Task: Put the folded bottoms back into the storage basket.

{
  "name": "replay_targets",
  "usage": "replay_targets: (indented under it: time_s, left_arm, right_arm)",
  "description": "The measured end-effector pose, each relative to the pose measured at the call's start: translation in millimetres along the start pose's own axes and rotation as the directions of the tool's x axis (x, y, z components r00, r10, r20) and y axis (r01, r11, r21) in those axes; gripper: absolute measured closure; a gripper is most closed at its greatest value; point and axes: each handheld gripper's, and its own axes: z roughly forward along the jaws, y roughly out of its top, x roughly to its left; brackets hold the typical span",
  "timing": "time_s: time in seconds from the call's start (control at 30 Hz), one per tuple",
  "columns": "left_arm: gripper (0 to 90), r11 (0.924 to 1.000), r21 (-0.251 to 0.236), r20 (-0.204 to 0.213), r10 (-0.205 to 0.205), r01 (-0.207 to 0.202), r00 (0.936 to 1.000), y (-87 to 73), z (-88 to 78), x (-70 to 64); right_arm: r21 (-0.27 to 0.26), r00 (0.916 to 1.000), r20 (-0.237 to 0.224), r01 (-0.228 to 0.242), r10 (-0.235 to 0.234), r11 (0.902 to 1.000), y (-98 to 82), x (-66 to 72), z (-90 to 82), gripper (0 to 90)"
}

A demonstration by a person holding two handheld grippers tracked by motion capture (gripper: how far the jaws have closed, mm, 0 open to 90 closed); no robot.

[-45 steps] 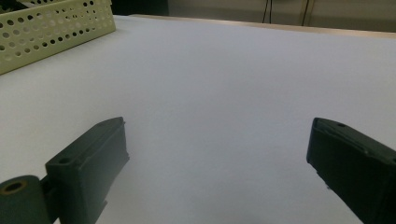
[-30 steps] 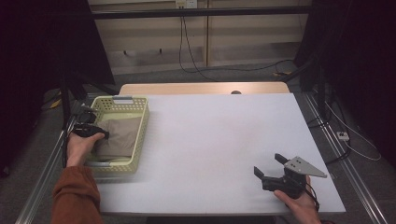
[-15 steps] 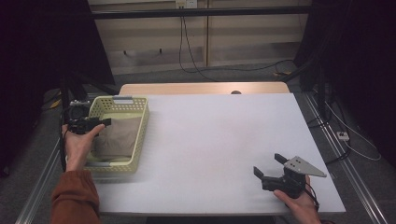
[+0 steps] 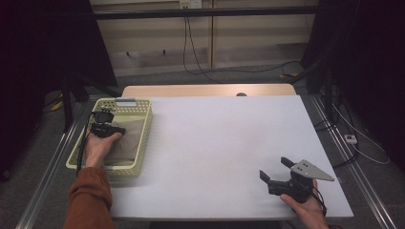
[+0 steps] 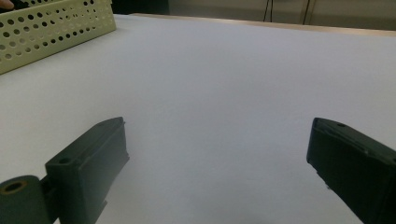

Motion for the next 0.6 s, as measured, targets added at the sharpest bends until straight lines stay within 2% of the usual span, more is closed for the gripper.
replay_targets:
  time_s: [0.13,0.2,0.27,0.37,0.47,0.5,0.6]
  left_arm:
    - [79.4,0.9973,0.067,0.017,0.030,-0.031,0.9994,0.5,0.7,-1.4]
    - [82.8,0.9955,0.080,0.035,0.047,-0.050,0.9983,-1.2,1.1,-1.0]
    - [84.9,0.9949,0.087,0.048,0.046,-0.050,0.9978,-3.0,1.2,-0.5]
    - [85.7,0.9898,0.112,0.060,0.082,-0.088,0.9949,-3.3,-0.6,-3.4]
    - [85.8,0.9833,0.145,0.101,0.095,-0.110,0.9903,-3.8,-3.5,-5.9]
    - [85.8,0.9829,0.151,0.117,0.089,-0.106,0.9891,-4.5,-4.3,-6.7]
    - [84.5,0.9843,0.139,0.116,0.093,-0.108,0.9890,-5.4,-5.8,-5.5]
  right_arm:
    - [0.000,1.0000,0.000,0.005,-0.005,1.0000,0.0,0.2,-0.3,4.6]
    - [-0.001,1.0000,0.000,0.008,-0.008,1.0000,-0.1,0.4,-0.7,4.7]
    - [-0.001,1.0000,-0.001,0.009,-0.009,1.0000,-0.1,0.6,-0.8,4.7]
    - [-0.001,1.0000,0.000,0.009,-0.009,1.0000,-0.1,0.5,-0.6,4.7]
    - [-0.001,1.0000,0.001,0.005,-0.005,1.0000,-0.1,0.3,-0.4,4.7]
    - [0.001,1.0000,0.000,0.005,-0.005,1.0000,-0.1,0.3,-0.3,4.6]
    - [0.003,1.0000,0.000,0.008,-0.008,1.0000,-0.2,0.4,-0.2,4.7]
